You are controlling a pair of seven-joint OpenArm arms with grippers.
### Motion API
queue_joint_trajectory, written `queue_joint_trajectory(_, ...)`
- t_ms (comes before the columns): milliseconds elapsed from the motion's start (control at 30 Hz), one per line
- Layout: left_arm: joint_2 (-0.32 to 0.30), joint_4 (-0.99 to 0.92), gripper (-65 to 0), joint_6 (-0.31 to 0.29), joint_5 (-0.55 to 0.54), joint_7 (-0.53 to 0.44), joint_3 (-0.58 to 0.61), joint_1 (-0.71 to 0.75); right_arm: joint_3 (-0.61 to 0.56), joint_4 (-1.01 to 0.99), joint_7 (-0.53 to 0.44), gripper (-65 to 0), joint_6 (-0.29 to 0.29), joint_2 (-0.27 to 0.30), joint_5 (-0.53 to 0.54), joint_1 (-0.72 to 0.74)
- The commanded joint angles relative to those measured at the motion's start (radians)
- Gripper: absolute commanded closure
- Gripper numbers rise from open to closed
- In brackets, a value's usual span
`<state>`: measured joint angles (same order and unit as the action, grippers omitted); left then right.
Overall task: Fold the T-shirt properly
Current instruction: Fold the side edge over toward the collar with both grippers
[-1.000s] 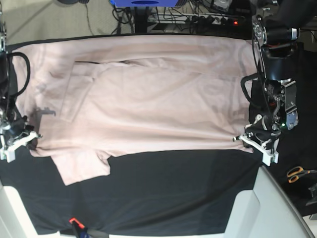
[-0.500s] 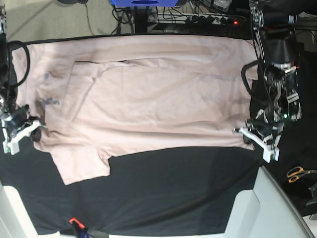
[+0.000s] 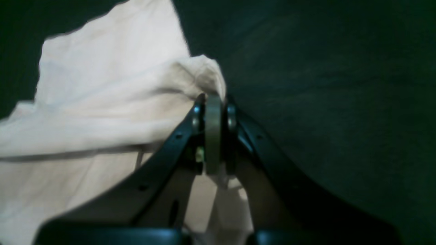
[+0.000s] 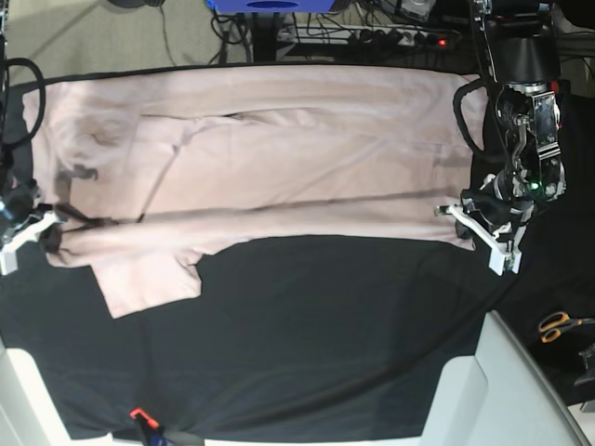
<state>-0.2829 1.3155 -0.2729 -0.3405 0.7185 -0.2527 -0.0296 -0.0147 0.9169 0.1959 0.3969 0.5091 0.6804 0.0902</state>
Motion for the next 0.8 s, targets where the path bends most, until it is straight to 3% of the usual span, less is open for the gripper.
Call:
queue_joint_trajectory(0,-0.012,0.037,0.0,-0.002,-0.009,-0.009,-0.004,-0.011,0.011,0.018,-0.002,0.0,0.0,0.023,0.009,0.018)
queue_joint_trajectory(300,-0.016,0.129,0.0,-0.002,-0.009,-0.003,-0.004,0.066,0.015,0.074,0.053,0.0,-0.003,0.016,0.011,-0.034)
queue_joint_trajectory(600,-0.019,0.14,0.0,-0.002,-0.001,-0.003,-0.004,0.115,0.114,0.146,0.146,0.0,-0.002,0.023,0.009,-0.103)
queue_joint_trajectory(767,-0.045,0.19,0.0,-0.002,-0.007,-0.003,-0.004,0.156,0.114,0.176,0.195,0.0,-0.002,0.02,0.009,-0.128)
